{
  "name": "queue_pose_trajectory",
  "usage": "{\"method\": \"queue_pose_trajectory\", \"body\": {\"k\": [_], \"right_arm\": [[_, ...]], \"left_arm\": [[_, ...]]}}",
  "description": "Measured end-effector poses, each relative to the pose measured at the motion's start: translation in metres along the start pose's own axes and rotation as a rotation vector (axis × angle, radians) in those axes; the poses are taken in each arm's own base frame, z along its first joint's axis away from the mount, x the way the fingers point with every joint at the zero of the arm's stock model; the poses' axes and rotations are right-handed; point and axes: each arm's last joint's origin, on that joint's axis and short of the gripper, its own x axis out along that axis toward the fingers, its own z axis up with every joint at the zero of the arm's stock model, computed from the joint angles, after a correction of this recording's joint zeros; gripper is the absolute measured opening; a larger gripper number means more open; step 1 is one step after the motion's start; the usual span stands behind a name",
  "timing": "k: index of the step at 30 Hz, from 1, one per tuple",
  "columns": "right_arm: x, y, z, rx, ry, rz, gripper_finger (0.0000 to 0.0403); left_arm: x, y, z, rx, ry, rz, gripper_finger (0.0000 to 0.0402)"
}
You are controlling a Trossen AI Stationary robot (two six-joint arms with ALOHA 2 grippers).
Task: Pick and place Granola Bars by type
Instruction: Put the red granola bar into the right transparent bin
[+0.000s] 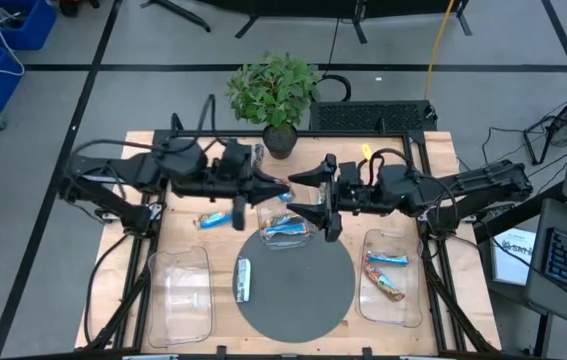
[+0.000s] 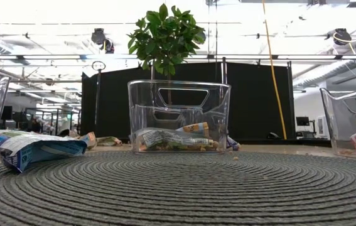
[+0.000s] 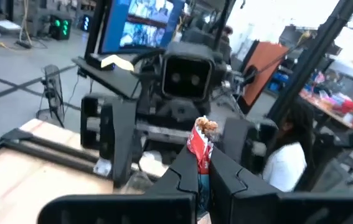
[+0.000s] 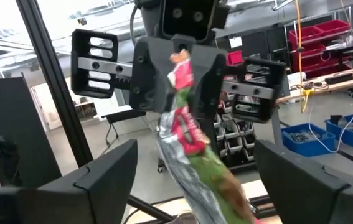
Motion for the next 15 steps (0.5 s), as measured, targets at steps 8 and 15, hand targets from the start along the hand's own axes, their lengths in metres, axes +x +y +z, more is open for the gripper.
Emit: {"method": "queue_pose_trajectory", "body": {"k": [8,15], "right_arm": [[0.0,0.003,-0.001,0.002,0.005,0.018,0.0303],[0.0,0.003,-0.002,0.026,0.011,0.039,0.0206]], "left_arm": [[0.016,0.0,-0.007,-0.001,-0.018,-0.011,0.0009],[0.015,0.0,-0.005,0.006,-0.038,0.012,0.0009]]}}
